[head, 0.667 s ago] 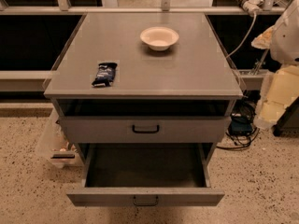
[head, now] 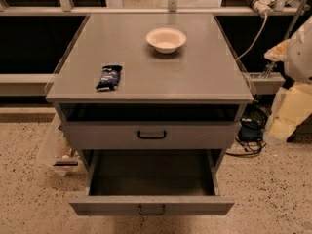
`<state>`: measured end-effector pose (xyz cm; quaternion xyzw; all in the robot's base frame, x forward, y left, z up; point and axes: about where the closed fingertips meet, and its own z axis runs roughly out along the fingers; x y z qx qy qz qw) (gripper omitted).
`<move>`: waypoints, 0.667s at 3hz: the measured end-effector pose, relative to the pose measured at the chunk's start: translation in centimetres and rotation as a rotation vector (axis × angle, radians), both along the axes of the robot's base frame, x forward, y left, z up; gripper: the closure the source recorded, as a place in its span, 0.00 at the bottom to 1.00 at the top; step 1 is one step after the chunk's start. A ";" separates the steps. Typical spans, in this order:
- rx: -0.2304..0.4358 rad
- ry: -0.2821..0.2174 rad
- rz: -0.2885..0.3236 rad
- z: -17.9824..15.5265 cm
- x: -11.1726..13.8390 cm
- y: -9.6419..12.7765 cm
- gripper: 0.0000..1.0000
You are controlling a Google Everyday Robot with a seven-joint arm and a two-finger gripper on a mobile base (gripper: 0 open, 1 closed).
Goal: Close middle drawer
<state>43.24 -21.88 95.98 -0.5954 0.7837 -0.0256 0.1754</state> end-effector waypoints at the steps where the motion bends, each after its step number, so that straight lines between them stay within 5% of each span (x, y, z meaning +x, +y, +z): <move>1: 0.137 0.017 -0.038 -5.3 -1.9 0.6 0.00; 2: 0.334 0.057 -0.114 -12.1 -4.3 2.5 0.00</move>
Offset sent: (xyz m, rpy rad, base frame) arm -0.0948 0.0187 -0.4046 0.6551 0.1826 -0.4759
